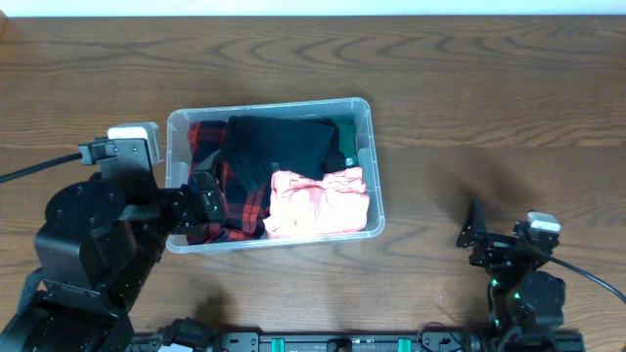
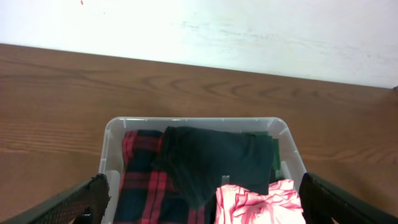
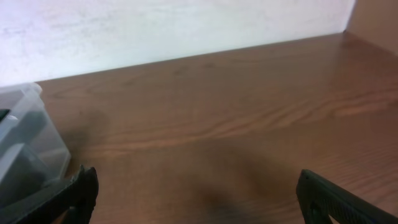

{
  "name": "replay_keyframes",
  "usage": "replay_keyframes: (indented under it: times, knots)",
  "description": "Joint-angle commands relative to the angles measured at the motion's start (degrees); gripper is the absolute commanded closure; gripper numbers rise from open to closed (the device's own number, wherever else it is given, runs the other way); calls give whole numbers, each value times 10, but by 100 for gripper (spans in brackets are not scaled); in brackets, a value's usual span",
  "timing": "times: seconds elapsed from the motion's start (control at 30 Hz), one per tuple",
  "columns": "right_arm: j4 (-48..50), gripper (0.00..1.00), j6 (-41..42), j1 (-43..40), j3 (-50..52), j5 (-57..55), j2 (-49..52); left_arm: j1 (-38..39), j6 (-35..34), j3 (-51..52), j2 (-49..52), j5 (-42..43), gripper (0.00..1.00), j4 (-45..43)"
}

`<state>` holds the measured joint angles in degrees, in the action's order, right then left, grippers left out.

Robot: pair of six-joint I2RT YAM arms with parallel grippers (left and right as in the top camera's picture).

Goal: Pack container

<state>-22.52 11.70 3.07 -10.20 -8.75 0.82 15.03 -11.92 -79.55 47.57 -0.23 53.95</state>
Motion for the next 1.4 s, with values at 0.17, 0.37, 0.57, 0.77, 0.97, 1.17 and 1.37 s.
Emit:
replay_keyframes:
  times: [0.17, 0.37, 0.57, 0.77, 0.97, 1.17, 1.37]
  knots:
    - [42, 1, 44, -5, 46, 7, -5, -3, 7, -6, 0, -5, 2, 0]
    - [41, 1, 43, -5, 46, 6, -5, -3, 7, -6, 0, -5, 2, 0]
    - [41, 1, 43, -5, 46, 6, -5, -3, 7, -6, 0, -5, 2, 0]
    - [41, 1, 43, -5, 46, 6, -5, -3, 7, -6, 0, -5, 2, 0]
    - [41, 1, 43, -5, 46, 7, -5, -3, 7, -6, 0, -5, 2, 0]
    - [41, 1, 43, -5, 46, 6, -5, -3, 7, -6, 0, -5, 2, 0]
    - [41, 1, 43, -5, 46, 6, -5, -3, 7, -6, 0, -5, 2, 0]
